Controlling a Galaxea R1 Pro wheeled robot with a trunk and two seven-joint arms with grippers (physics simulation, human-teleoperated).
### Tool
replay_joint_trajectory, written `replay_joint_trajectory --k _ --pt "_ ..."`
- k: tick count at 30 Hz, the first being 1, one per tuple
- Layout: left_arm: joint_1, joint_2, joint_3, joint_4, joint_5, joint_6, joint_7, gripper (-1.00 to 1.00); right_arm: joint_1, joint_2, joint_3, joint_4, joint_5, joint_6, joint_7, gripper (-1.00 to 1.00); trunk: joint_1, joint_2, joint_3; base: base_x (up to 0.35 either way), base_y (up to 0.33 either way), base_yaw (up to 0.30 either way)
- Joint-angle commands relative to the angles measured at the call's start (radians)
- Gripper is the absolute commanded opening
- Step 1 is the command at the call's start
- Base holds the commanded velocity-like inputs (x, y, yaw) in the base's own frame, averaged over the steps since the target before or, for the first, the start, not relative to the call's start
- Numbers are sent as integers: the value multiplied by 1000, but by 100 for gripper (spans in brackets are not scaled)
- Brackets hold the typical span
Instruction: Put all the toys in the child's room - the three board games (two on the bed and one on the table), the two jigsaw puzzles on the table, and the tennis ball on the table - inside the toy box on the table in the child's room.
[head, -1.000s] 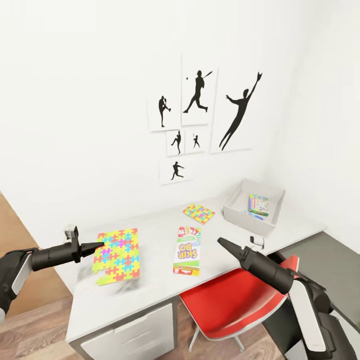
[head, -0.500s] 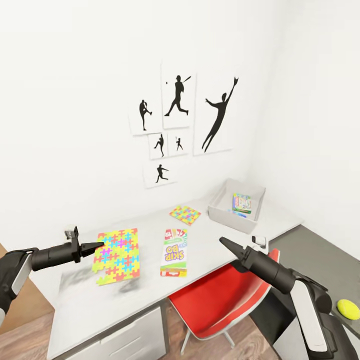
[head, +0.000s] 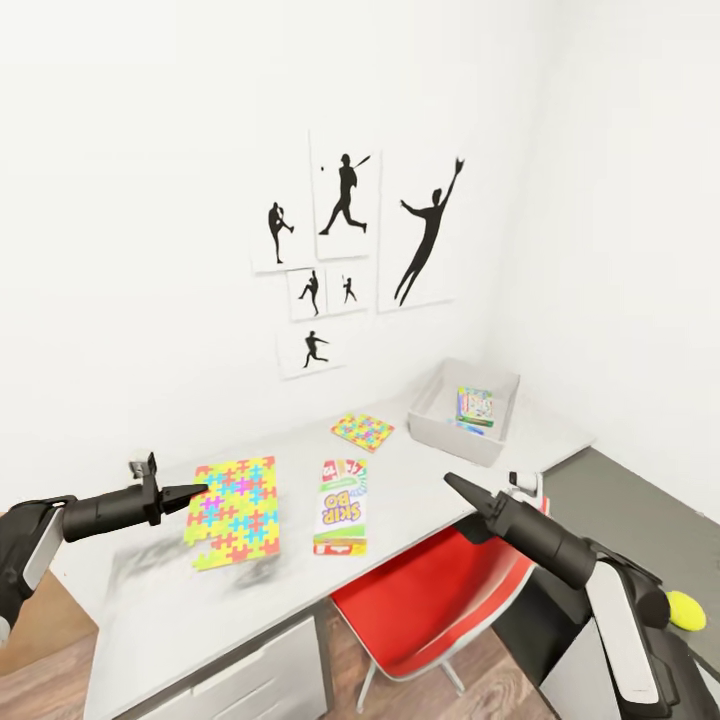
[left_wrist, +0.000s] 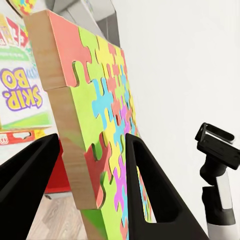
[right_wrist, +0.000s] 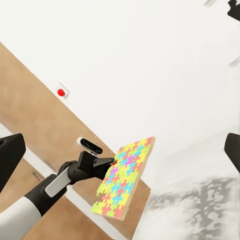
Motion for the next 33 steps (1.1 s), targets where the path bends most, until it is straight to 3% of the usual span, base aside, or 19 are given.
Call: replay_joint_trajectory --k 1,9,16,25,33 --pt "-1 1 1 0 2 9 -2 -100 -1 0 -4 0 -3 6 3 100 1 -2 -1 0 0 -194" --pt "1 1 7 0 4 6 -3 -100 -1 0 -13 1 -3 6 5 100 1 -2 8 0 -19 -205" --pt "1 0 11 0 6 2 -2 -100 -1 0 -15 1 -2 6 6 100 1 -2 16 0 -255 -196" --pt "1 0 9 0 6 0 -1 -100 -3 1 -25 4 9 0 -1 100 1 -2 17 0 -291 -23" --pt "1 0 9 0 4 0 -1 -100 -1 2 -41 2 3 5 1 100 1 -2 17 9 -65 0"
